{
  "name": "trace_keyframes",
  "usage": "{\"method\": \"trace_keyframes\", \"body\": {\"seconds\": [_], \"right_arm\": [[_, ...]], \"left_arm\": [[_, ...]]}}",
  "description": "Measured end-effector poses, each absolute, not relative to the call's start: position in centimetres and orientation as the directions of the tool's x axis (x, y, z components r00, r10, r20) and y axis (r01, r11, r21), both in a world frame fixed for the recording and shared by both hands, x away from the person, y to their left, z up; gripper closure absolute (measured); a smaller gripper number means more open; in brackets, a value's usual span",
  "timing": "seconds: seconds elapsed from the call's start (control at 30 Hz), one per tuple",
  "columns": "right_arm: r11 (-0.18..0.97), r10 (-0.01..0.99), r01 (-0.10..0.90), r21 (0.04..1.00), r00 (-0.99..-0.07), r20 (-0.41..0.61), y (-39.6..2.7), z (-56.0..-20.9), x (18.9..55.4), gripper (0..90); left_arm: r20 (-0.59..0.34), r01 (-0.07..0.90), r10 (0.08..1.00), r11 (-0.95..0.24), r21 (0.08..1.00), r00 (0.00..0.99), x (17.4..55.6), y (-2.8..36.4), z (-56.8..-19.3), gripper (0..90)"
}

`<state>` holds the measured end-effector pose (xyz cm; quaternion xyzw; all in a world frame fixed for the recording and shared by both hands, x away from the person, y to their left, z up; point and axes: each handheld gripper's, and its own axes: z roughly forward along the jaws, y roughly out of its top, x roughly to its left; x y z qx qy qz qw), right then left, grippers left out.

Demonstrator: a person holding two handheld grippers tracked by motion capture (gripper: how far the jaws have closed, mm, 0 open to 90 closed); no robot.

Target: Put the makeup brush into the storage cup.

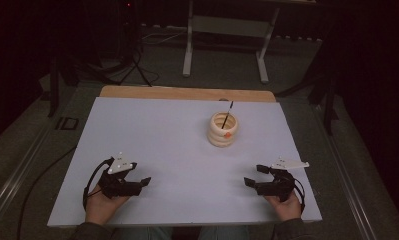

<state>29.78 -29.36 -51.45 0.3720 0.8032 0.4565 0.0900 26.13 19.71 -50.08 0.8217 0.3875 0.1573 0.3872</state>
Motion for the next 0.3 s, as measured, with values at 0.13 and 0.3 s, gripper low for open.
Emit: {"method": "trace_keyframes", "body": {"seconds": [0.13, 0.3], "right_arm": [[0.302, 0.683, 0.514, 0.803, -0.704, 0.194, -29.47, -51.44, 29.8, 19.7], [0.3, 0.685, 0.502, 0.811, -0.705, 0.183, -29.47, -51.2, 29.73, 19.7]], "left_arm": [[-0.045, 0.516, 0.758, -0.399, 0.758, 0.651, 26.19, 19.72, -50.1, 27.4], [-0.047, 0.518, 0.759, -0.396, 0.759, 0.649, 26.27, 19.8, -50.11, 27.5]]}}
